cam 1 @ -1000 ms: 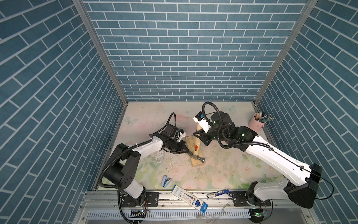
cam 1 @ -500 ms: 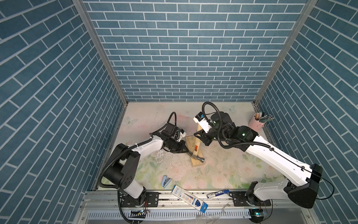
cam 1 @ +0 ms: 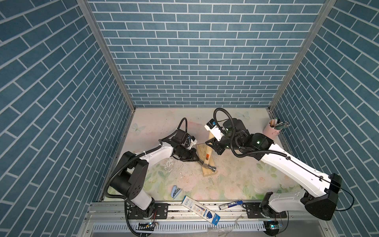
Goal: Use a claw hammer to pull out a nail
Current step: Pick up the hammer at the center of the board.
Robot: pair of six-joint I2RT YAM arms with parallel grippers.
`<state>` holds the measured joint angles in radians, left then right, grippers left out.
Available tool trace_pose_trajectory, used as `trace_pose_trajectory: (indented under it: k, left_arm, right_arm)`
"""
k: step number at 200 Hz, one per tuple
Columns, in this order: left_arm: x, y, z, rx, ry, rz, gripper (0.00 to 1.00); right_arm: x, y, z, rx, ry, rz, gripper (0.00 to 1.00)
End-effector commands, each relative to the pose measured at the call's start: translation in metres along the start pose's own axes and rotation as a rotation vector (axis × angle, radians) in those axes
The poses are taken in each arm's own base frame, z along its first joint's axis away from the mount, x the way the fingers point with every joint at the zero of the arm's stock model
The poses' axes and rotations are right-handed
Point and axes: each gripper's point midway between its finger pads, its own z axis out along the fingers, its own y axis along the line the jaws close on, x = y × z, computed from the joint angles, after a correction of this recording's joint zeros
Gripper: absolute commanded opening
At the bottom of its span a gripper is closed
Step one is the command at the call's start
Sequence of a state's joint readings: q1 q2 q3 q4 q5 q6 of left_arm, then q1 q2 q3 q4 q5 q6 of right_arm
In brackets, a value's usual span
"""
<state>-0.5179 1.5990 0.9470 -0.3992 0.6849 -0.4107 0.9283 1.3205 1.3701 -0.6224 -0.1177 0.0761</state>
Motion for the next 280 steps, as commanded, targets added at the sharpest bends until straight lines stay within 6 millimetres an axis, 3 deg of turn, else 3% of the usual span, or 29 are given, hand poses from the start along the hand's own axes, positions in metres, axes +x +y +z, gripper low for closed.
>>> trace_pose_trajectory:
  k: [1,52,120,198,231,280]
  left_arm:
    - [-0.012,0.024,-0.004,-0.130,-0.042,-0.010,0.01]
    - [-0.015,0.022,-0.005,-0.130,-0.048,-0.007,0.14]
    - [-0.018,0.014,-0.003,-0.080,-0.062,-0.016,0.53]
    - [-0.033,-0.005,-0.017,-0.007,-0.137,-0.002,0.55]
    - [-0.041,-0.001,-0.021,-0.037,-0.165,-0.011,0.54]
    - [-0.050,0.012,-0.010,-0.075,-0.157,-0.041,0.52]
  right_arm:
    - [0.016,0.008,-0.013,-0.017,0.080,-0.077,0.00]
    - [0.020,0.006,-0.011,0.004,0.097,-0.086,0.00]
    - [0.018,0.000,-0.012,0.040,0.068,-0.086,0.00]
    - [-0.003,0.002,-0.028,0.042,-0.019,-0.078,0.00]
    - [-0.008,0.006,-0.041,0.031,-0.032,-0.074,0.00]
    - [-0.008,0.009,-0.064,0.030,-0.023,-0.062,0.00]
